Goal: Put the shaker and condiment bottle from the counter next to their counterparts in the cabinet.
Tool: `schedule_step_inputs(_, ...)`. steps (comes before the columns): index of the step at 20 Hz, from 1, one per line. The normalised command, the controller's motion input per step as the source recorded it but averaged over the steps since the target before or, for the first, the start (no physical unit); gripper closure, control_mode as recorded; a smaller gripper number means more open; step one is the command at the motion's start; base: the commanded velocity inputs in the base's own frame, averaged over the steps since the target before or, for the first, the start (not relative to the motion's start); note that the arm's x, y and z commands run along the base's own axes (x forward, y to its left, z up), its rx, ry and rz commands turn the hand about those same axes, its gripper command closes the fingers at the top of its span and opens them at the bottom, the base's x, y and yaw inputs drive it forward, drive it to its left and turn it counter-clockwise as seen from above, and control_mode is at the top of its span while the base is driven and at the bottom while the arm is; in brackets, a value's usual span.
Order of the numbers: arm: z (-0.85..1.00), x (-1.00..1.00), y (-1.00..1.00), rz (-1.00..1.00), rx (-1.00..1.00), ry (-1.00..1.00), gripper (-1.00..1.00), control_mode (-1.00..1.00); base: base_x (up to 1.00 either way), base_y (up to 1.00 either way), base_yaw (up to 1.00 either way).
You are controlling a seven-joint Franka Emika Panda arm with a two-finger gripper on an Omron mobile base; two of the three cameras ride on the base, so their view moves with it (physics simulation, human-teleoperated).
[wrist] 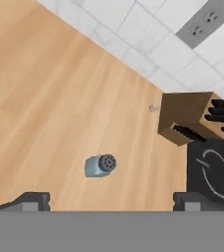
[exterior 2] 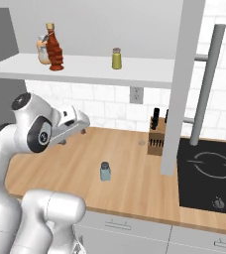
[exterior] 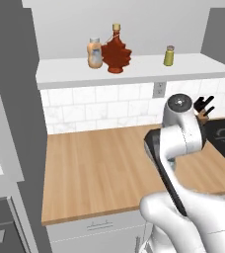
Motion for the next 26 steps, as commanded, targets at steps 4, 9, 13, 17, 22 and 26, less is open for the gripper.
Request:
schedule_step_inputs(4, -0.03, 0.05, -0.51, -0.40, 0.33, 0.28, -1.00, -1.00, 0.00, 0.00, 0.00)
schedule_step_inputs(9, -0.11, 0.02, -0.46, -0.27, 0.37, 0.21, -1.00, -1.00, 0.00, 0.00, 0.00)
schedule_step_inputs(13, -0.28, 0.00, -0.20, -0.17, 0.27, 0.05, -1.00, -1.00, 0.00, 0.00, 0.00)
schedule_step_inputs(17, -0.46, 0.00, 0.00, -0.07, 0.11, -0.03, -1.00, -1.00, 0.00, 0.00, 0.00)
schedule_step_inputs(22, -0.57, 0.00, 0.00, -0.05, 0.00, -0.16, -1.00, -1.00, 0.00, 0.00, 0.00)
schedule_step_inputs(26, -0.54, 0.00, 0.00, -0.06, 0.00, -0.17, -1.00, -1.00, 0.00, 0.00, 0.00)
